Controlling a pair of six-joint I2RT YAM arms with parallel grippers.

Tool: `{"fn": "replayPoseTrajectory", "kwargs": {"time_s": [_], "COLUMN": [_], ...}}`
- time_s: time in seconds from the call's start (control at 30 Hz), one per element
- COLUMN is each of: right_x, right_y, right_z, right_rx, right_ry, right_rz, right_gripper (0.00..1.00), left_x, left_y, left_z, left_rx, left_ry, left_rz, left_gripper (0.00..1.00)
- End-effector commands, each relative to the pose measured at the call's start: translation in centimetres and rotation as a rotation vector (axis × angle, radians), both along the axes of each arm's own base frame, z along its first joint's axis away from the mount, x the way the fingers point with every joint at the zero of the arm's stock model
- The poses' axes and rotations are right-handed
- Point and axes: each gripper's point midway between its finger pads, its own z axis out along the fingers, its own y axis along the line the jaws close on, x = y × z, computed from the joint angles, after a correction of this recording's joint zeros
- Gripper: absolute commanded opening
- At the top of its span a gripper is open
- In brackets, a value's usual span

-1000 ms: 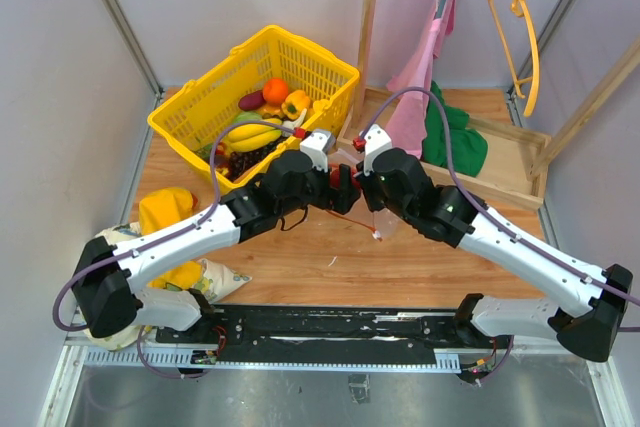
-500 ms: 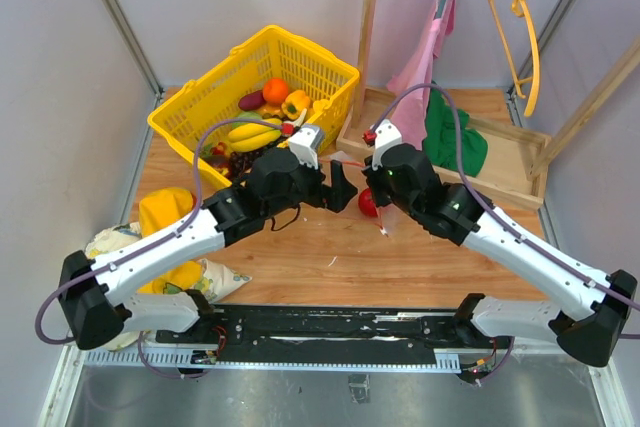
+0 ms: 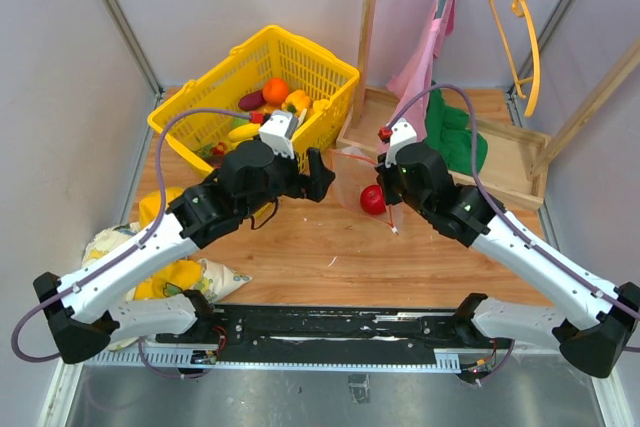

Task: Place the food in the zip-top bag and seal the zipper
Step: Pick up the fake fruit from the bin.

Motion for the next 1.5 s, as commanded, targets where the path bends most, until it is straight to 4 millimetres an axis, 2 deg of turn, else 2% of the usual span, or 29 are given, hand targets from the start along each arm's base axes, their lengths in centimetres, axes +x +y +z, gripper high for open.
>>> {"fn": "replayPoseTrajectory", "kwargs": {"time_s": [0.0, 0.13, 0.3, 0.5, 0.7, 0.97, 1.27, 1.47], "right_x": [0.0, 0.1, 0.2, 0.2, 0.1, 0.1, 0.2, 0.3], "right_y": [-1.2, -1.6, -1.8, -2.2, -2.0, -1.9, -1.6, -1.7], "right_z": [-0.1, -0.1, 0.1, 0.4, 0.3, -0.1, -0.5, -0.6], "right_rx": [-0.011, -0.020, -0.030, -0.046, -0.050, -0.058, -0.064, -0.070], "right_ry": [-0.011, -0.019, -0.028, -0.040, -0.037, -0.029, -0.020, -0.022], "right_rz": [-0.028, -0.035, -0.035, -0.036, -0.025, -0.017, -0.008, -0.013], "right_gripper": [0.01, 0.01, 0.01, 0.01, 0.01, 0.01, 0.01, 0.01], "left_x": [1.8, 4.6, 8.0, 11.6, 14.1, 16.1, 16.9, 16.2], "left_y": [4.0, 7.7, 11.6, 15.5, 18.5, 23.2, 25.3, 25.8], "left_z": [2.5, 3.3, 3.1, 0.5, -3.2, -9.8, -16.0, -18.8], "left_rx": [0.099, 0.178, 0.303, 0.381, 0.467, 0.516, 0.579, 0.610], "left_ry": [-0.056, -0.034, -0.014, 0.074, 0.192, 0.385, 0.526, 0.595], "left_rz": [0.134, 0.219, 0.326, 0.404, 0.446, 0.504, 0.552, 0.553], "left_gripper": [0.99, 0.99, 0.99, 0.99, 0.99, 0.96, 0.94, 0.91]}}
